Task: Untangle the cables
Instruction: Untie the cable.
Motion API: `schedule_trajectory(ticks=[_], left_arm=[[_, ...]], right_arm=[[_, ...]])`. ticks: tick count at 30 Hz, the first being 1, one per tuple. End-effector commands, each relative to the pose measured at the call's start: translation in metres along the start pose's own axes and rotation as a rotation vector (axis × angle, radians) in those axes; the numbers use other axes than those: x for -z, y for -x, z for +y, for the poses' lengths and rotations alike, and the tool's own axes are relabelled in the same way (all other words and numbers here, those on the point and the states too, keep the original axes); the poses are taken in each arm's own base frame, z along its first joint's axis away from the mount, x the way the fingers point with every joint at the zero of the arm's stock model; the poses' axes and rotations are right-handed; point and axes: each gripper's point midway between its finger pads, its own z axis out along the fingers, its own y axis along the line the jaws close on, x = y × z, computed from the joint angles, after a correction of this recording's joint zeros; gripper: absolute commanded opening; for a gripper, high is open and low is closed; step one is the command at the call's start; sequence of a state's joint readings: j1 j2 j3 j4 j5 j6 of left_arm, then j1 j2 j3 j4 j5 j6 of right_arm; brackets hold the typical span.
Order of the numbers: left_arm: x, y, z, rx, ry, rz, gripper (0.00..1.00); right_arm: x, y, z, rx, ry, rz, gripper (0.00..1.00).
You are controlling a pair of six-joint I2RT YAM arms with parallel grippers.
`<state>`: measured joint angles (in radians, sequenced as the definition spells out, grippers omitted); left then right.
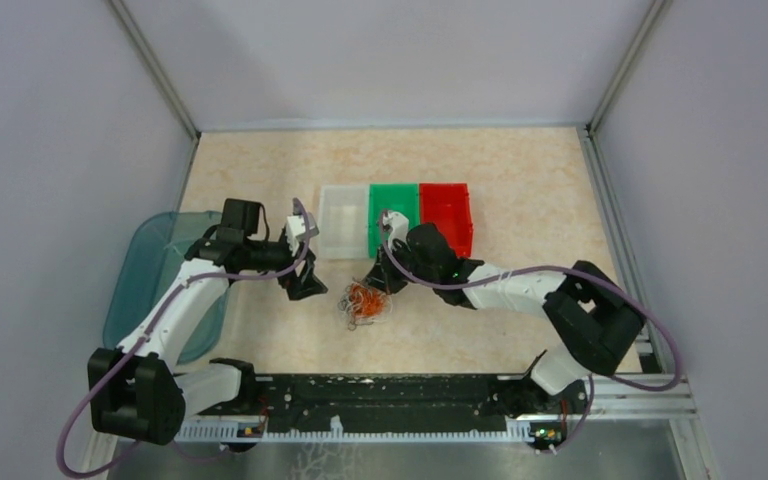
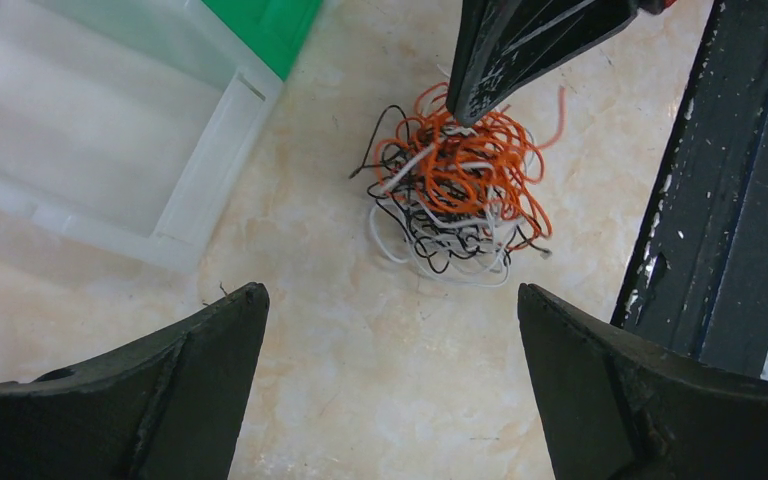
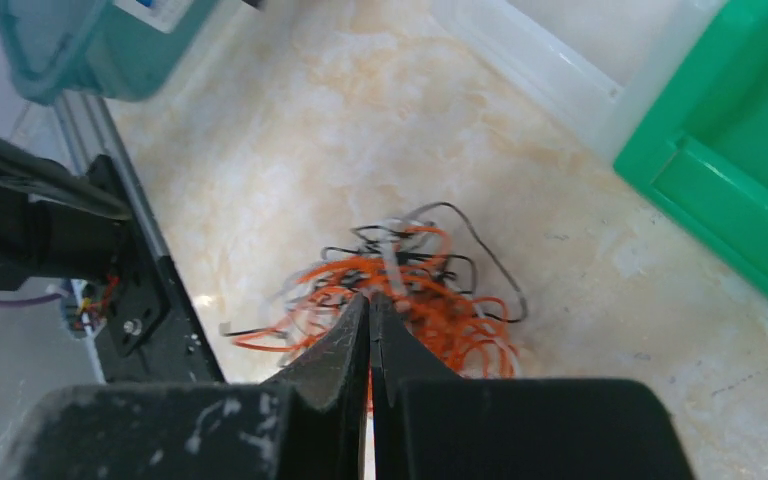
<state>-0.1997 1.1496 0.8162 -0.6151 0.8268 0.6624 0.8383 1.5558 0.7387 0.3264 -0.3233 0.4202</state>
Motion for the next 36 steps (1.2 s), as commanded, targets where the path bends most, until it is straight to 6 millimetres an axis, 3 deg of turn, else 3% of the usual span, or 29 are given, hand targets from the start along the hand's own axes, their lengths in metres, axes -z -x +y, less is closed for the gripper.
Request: schedule_trajectory(ticks=[1, 6, 8, 10, 12, 14, 17, 20, 25, 33, 36], left_arm=[[0.001, 0.005, -0.010, -0.027, -0.029, -0.003, 1.00], [0.000, 0.011, -0.014, -0.051, -0.044, 0.012, 1.00], [0.000, 0.015, -0.016, -0.047, -0.054, 0.009, 1.00], [0.000, 0.017, -0.021, -0.035, -0.072, 0.004, 1.00], [-0.001, 0.018, -0.025, -0.032, -0.089, -0.003, 1.00], [-0.002, 0.015, -0.028, -0.029, -0.099, 0.000, 1.00], [-0.005, 0.010, -0.028, -0.029, -0.104, 0.015, 0.99], [-0.008, 0.006, -0.026, -0.029, -0.102, 0.032, 0.99], [-0.010, 0.008, -0.027, -0.031, -0.110, 0.035, 0.99], [-0.009, 0.006, -0.028, -0.045, -0.103, 0.042, 1.00], [-0.009, 0.003, -0.029, -0.054, -0.098, 0.046, 1.00]], right_arm=[[0.024, 0.048, 0.040, 0.071, 0.086, -0.158, 0.00], [0.038, 0.065, 0.059, 0.095, 0.111, -0.195, 0.00], [0.039, 0.065, 0.055, 0.092, 0.080, -0.182, 0.00], [0.040, 0.057, 0.039, 0.082, 0.001, -0.161, 0.01], [0.042, 0.041, 0.015, 0.054, -0.114, -0.131, 0.24], [0.049, 0.021, -0.009, 0.007, -0.223, -0.103, 0.39], [0.060, -0.001, -0.025, -0.050, -0.283, -0.116, 0.46], [0.067, -0.016, -0.033, -0.078, -0.306, -0.118, 0.46], [0.060, -0.031, -0.051, -0.086, -0.377, -0.071, 0.36], [0.030, -0.025, -0.066, -0.040, -0.417, -0.043, 0.35], [0.018, -0.024, -0.070, -0.021, -0.418, -0.033, 0.39]])
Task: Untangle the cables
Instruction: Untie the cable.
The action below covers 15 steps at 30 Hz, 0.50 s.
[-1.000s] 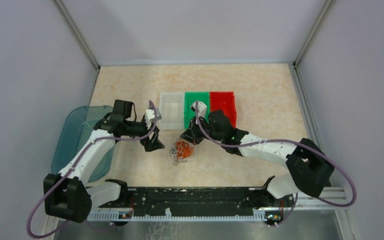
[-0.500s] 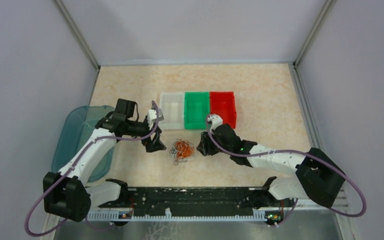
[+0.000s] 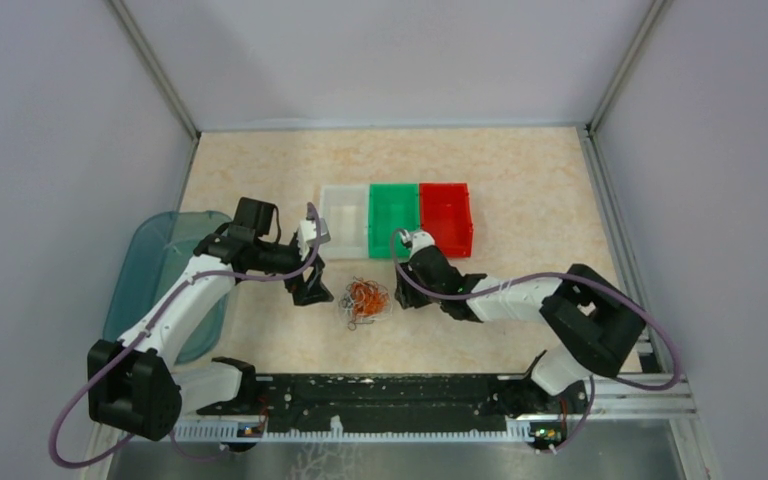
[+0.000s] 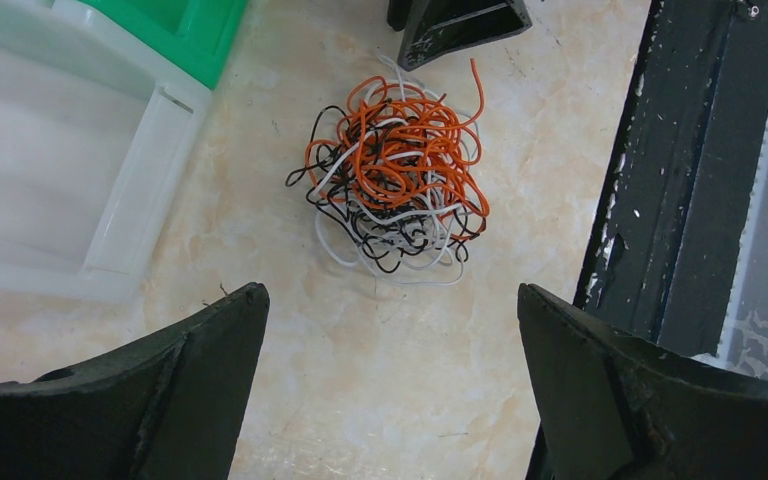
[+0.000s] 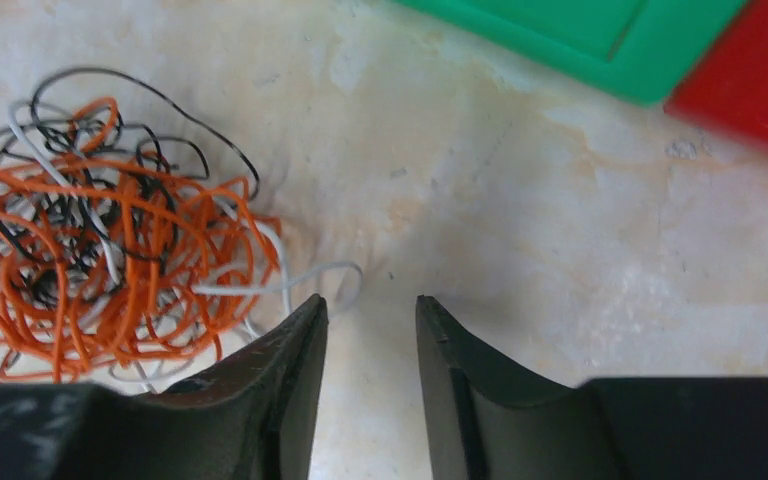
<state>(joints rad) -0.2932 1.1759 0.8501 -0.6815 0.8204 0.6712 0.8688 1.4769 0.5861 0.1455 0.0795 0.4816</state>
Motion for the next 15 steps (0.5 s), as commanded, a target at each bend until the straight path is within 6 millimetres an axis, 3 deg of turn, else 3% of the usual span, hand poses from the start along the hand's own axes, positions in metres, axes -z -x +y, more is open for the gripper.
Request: schedule_trajectory(ticks=[1, 5, 9, 12, 15], left_arm=[[0.002, 0.001, -0.004, -0.036, -0.003, 0.000, 1.00], [0.001, -0.001, -0.003, -0.040, -0.004, 0.004, 1.00], [0.000, 0.000, -0.003, -0.043, -0.006, 0.006, 1.00], [0.000, 0.000, -0.003, -0.043, -0.009, 0.004, 1.00], [0.000, -0.001, -0.003, -0.040, -0.009, 0.007, 0.99]], right_arm=[[-0.015, 0.041, 0.020, 0.035, 0.036, -0.109, 0.42], [-0.025, 0.046, 0.028, 0.058, 0.067, -0.115, 0.51], [-0.032, 0.043, 0.031, 0.074, 0.084, -0.102, 0.50], [-0.032, 0.038, 0.032, 0.074, 0.101, -0.105, 0.34], [-0.025, 0.042, 0.039, 0.064, 0.142, -0.135, 0.00]])
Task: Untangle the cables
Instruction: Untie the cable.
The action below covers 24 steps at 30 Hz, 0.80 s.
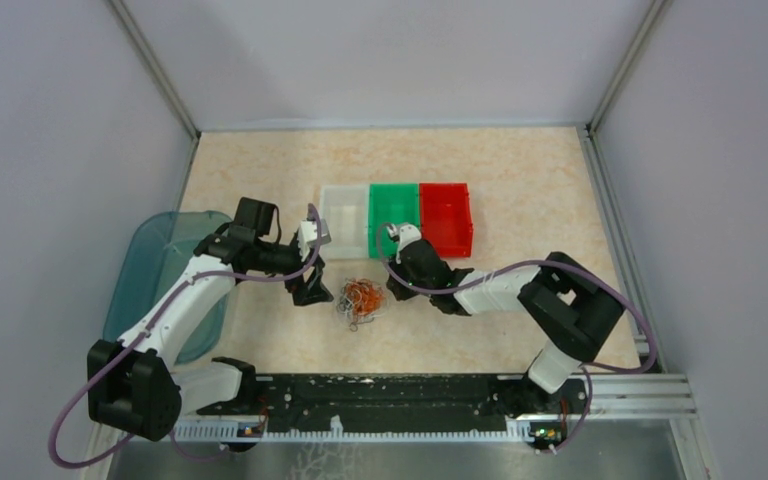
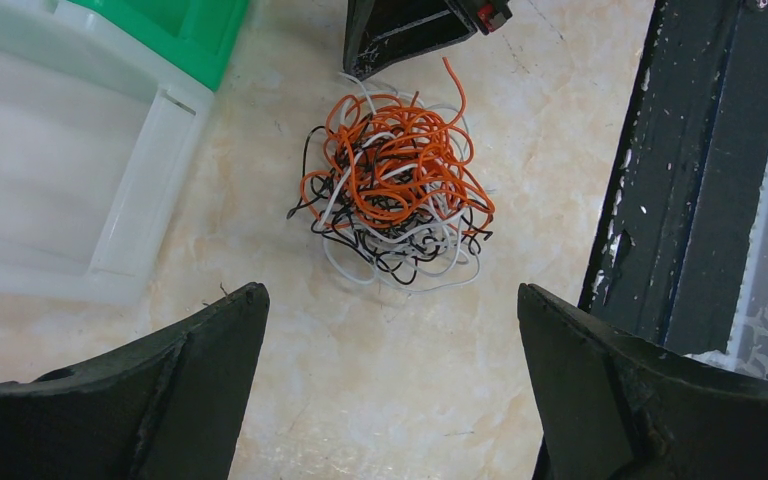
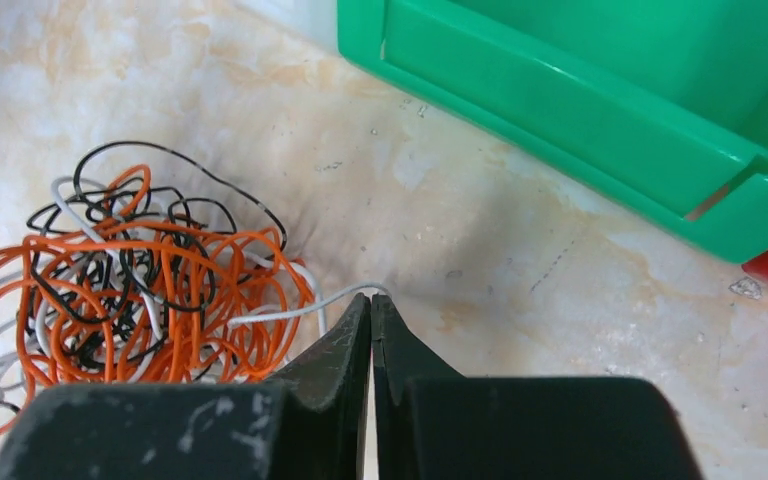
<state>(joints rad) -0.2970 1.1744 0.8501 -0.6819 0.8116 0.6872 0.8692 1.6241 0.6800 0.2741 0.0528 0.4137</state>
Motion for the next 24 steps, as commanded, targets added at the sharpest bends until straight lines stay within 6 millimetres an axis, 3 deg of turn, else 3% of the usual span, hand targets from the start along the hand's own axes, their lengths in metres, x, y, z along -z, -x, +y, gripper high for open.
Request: schedule_trajectory(ticks=[1, 8, 13, 14, 18, 21, 24], left_arm=[[0.000, -0.001, -0.004, -0.021, -0.015, 0.003, 0.99], [0.000, 0.002, -0.004, -0.030, -0.014, 0.002, 0.99], [-0.001, 0.004, -0.006, -0.024, -0.028, -0.001, 0.99], [-0.002, 0.005, -0.007, -0.024, -0.031, -0.001, 0.99], [-0.003, 0.004, -0.006, -0.027, -0.028, 0.006, 0.99], [-0.003, 0.002, -0.007, -0.030, -0.030, 0.008, 0.99], [-0.005, 0.001, -0.010, -0.028, -0.044, 0.011, 0.99]], right_arm=[[0.007, 0.022, 0.021, -0.005, 0.092, -0.098, 0.00], [0.055, 0.058, 0.032, -0.047, 0.140, -0.248, 0.00], [0.067, 0.056, 0.028, -0.047, 0.124, -0.249, 0.00], [0.064, 0.052, 0.025, -0.041, 0.114, -0.234, 0.04], [0.063, 0.042, 0.039, -0.008, 0.203, -0.190, 0.46], [0.069, 0.032, 0.051, 0.022, 0.282, -0.163, 0.58], [0.070, 0.021, 0.061, 0.046, 0.350, -0.116, 0.62]])
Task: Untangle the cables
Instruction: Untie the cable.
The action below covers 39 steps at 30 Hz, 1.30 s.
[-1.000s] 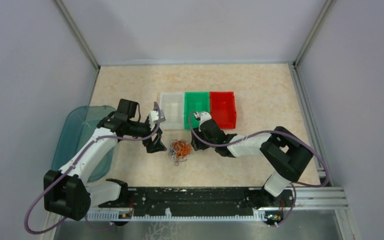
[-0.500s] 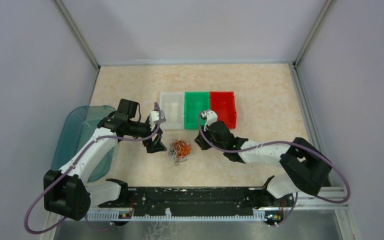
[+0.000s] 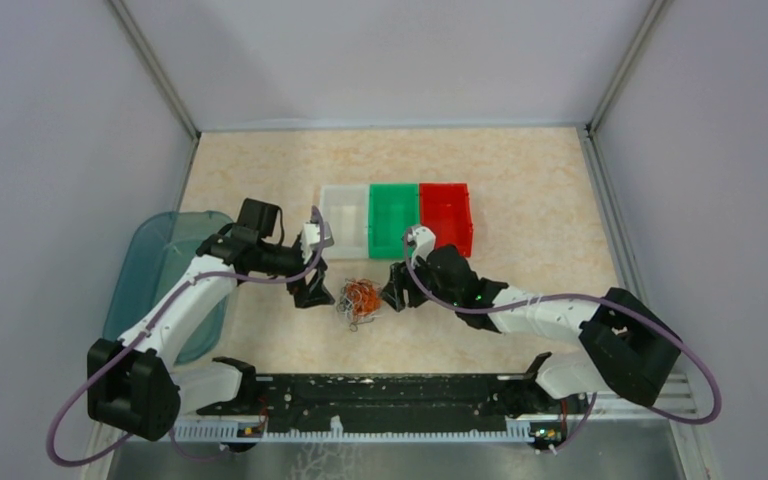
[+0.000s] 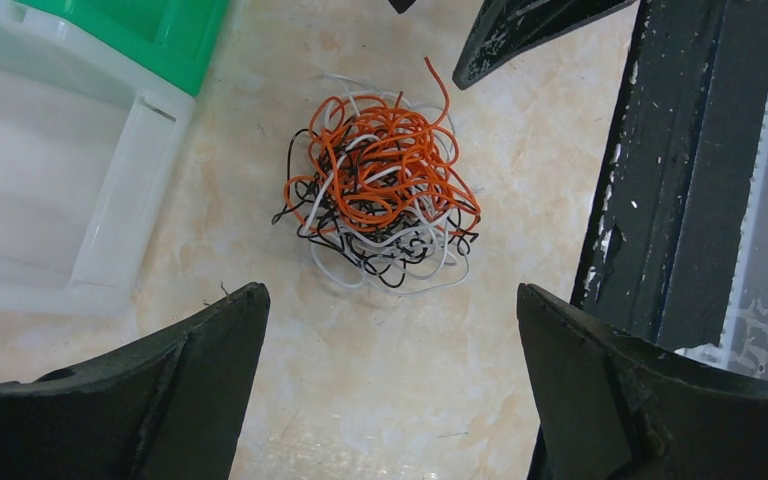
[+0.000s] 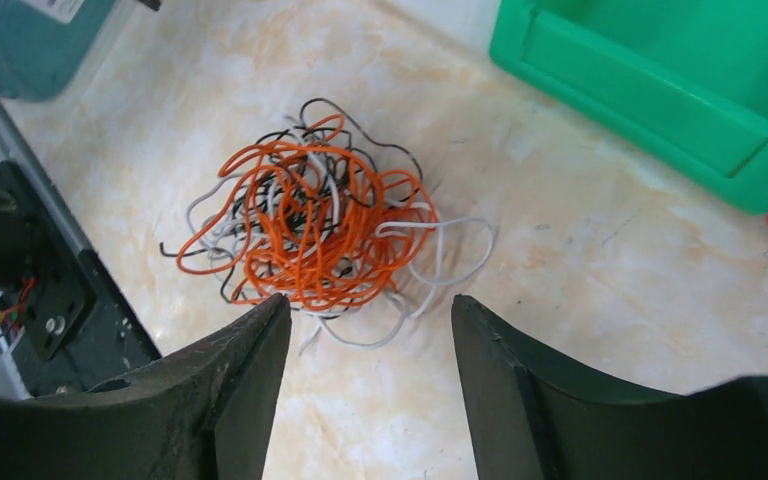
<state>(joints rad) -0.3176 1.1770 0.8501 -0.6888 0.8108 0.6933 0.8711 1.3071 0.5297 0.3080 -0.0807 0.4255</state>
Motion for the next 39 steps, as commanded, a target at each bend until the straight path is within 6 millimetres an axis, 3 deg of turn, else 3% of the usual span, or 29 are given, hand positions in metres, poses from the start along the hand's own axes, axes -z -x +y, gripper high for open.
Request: schedule_trajectory(ticks=[1, 5, 8, 11, 15, 17, 21, 29, 32, 36, 39], left_arm=[[-0.003, 0.001, -0.006, -0.014, -0.029, 0.003, 0.99], [-0.015, -0.002, -0.011, 0.020, -0.051, 0.001, 0.98], [-0.028, -0.005, -0.013, 0.033, -0.057, 0.014, 0.96], [-0.044, -0.009, -0.013, 0.030, -0.062, 0.041, 0.92], [-0.063, -0.021, -0.018, 0.013, -0.093, 0.113, 0.87], [-0.067, -0.024, -0.019, 0.011, -0.098, 0.140, 0.84], [-0.053, -0.012, -0.023, -0.042, -0.100, 0.143, 0.84], [-0.004, 0.032, -0.038, -0.174, -0.053, 0.095, 0.87], [0.014, 0.058, -0.040, -0.196, -0.018, 0.064, 0.87], [0.035, 0.108, -0.050, -0.211, 0.009, -0.081, 0.83], [0.043, 0.124, -0.067, -0.201, -0.031, -0.166, 0.78]], right_arm=[[0.000, -0.003, 0.032, 0.039, 0.172, 0.028, 0.62], [-0.010, 0.005, 0.047, -0.008, 0.237, 0.005, 0.60], [-0.023, 0.006, 0.051, -0.046, 0.244, 0.010, 0.53], [-0.033, -0.001, 0.047, -0.087, 0.227, 0.017, 0.35], [-0.025, 0.006, 0.051, -0.148, 0.252, -0.044, 0.04], [-0.015, 0.018, 0.054, -0.151, 0.256, -0.089, 0.00], [0.009, 0.045, 0.063, -0.124, 0.264, -0.163, 0.00], [0.046, 0.094, 0.092, -0.047, 0.326, -0.222, 0.00], [0.064, 0.122, 0.110, -0.003, 0.366, -0.258, 0.00], [0.086, 0.151, 0.130, 0.026, 0.419, -0.305, 0.00], [0.098, 0.164, 0.141, 0.038, 0.454, -0.326, 0.00]])
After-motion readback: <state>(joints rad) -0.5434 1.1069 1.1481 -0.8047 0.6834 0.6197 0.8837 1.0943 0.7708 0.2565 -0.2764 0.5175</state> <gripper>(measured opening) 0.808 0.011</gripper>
